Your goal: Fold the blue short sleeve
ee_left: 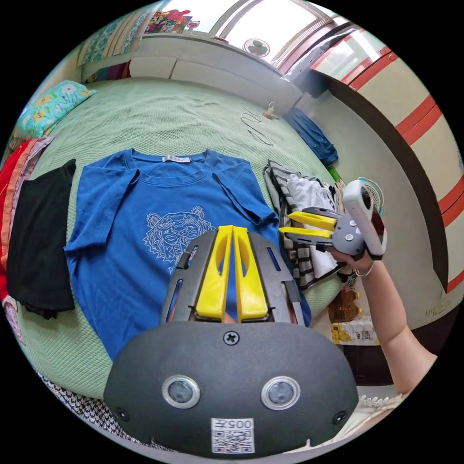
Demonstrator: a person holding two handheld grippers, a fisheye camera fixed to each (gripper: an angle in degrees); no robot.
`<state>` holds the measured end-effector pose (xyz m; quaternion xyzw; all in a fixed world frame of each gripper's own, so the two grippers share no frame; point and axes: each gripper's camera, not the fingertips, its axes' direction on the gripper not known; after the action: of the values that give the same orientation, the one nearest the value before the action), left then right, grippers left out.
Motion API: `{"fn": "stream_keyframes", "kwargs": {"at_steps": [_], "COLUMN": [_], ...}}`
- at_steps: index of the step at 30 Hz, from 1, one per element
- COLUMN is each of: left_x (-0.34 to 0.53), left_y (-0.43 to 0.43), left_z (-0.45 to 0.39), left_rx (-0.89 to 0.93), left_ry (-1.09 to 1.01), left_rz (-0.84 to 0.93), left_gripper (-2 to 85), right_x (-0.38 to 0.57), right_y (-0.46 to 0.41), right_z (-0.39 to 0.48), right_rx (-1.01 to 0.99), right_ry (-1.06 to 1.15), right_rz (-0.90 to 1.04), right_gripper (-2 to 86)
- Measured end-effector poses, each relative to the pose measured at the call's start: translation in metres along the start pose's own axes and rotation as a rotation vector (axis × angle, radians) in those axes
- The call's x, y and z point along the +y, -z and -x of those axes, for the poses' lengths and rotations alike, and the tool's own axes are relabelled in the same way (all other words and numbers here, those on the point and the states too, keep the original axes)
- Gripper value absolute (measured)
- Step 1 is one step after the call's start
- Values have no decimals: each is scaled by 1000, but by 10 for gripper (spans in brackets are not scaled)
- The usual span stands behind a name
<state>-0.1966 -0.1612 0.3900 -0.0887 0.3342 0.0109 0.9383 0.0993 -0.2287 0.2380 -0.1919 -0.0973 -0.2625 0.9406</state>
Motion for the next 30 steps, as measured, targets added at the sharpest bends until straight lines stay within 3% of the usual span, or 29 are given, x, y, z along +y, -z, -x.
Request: {"fn": "stream_keyframes", "kwargs": {"at_steps": [5,10,14,17,21,26,30], "left_x": [-10,-16,-13,-16,-60,-113,-135], "left_y": [3,13,37,68,73,37,19], "left_z": [29,67,107,124,157,236,273], "left_rx": [-55,-111,-122,-111,-405,-253,-162], "left_ry": [50,112,153,40,-199,-158,-124], "left_rz": [-11,-39,-112,-190,-155,30,43], "left_gripper": [-1,8,22,46,133,143,140], "right_x": [-22,-48,-34,-21,-12,-46,-60], "right_y": [22,-50,-47,-24,6,-35,-69], "right_z": [-23,-15,-22,-49,-105,-159,-190], "right_rx": [-146,-183,-161,-172,-230,-296,-393], "right_ry": [-148,-273,-236,-199,-116,-144,-237], "right_rz": [-228,-112,-170,-229,-408,-272,-241], "right_gripper": [48,-5,-9,-10,24,71,91]}}
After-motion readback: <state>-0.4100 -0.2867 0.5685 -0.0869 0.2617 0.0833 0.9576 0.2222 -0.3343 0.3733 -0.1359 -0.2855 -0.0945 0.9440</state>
